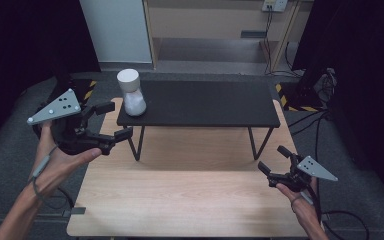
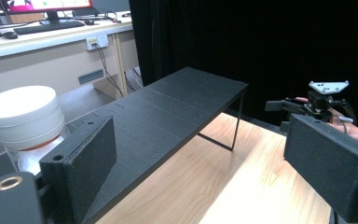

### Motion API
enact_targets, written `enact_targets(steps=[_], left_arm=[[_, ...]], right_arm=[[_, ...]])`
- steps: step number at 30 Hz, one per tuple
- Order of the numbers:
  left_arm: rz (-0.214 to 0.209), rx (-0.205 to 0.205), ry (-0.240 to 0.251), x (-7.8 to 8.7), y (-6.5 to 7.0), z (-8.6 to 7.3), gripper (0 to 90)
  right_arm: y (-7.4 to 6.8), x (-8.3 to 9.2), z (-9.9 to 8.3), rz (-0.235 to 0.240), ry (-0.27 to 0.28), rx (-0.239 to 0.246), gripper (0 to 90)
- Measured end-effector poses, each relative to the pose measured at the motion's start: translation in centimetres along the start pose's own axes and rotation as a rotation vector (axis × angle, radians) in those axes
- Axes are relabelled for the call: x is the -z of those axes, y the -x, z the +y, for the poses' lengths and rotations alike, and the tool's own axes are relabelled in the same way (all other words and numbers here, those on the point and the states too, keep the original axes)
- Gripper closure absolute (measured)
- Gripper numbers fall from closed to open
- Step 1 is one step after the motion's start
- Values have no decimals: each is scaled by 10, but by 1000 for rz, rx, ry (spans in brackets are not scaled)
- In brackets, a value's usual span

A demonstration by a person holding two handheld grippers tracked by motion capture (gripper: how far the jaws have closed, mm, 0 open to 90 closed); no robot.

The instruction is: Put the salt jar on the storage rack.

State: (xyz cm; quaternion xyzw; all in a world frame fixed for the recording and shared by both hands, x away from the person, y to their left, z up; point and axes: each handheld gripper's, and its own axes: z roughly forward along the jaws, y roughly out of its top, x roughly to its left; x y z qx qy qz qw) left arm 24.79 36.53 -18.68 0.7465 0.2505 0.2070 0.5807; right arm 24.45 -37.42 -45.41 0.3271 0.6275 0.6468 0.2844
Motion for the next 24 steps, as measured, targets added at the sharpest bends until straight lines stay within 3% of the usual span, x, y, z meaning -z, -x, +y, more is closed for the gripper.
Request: enact_targets(steps=[24], left_arm=[[1, -14, -22, -6, 1, 3, 88]], right_arm=[[0, 0, 0, 2, 0, 3, 13]])
